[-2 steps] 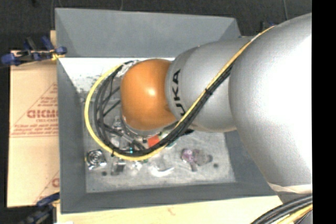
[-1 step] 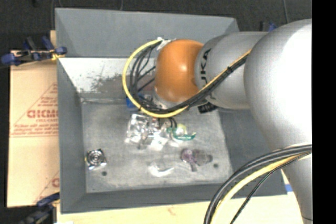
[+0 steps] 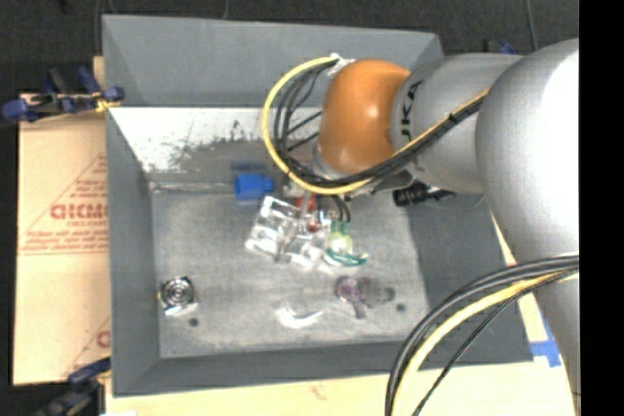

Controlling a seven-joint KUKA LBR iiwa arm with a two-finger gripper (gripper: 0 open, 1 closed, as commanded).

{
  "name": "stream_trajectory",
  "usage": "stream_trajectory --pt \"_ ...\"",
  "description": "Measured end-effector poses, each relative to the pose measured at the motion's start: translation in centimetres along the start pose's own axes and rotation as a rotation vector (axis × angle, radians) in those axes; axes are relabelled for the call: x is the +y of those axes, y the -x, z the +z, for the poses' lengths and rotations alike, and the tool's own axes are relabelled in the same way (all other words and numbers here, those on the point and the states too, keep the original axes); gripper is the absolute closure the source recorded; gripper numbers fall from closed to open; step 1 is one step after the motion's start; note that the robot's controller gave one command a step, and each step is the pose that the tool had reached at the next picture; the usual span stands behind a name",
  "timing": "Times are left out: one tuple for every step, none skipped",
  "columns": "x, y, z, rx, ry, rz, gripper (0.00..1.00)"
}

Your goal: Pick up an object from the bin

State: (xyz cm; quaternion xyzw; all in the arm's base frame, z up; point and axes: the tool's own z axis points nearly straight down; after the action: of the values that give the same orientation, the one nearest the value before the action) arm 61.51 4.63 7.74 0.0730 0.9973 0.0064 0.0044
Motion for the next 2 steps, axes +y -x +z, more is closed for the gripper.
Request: stream_trajectory --pt "0.22 0.11 -0.17 0.004 -0.008 -0.005 0.00" --pt "0.28 0.15 -0.20 0.005 -0.010 -0.004 0.00"
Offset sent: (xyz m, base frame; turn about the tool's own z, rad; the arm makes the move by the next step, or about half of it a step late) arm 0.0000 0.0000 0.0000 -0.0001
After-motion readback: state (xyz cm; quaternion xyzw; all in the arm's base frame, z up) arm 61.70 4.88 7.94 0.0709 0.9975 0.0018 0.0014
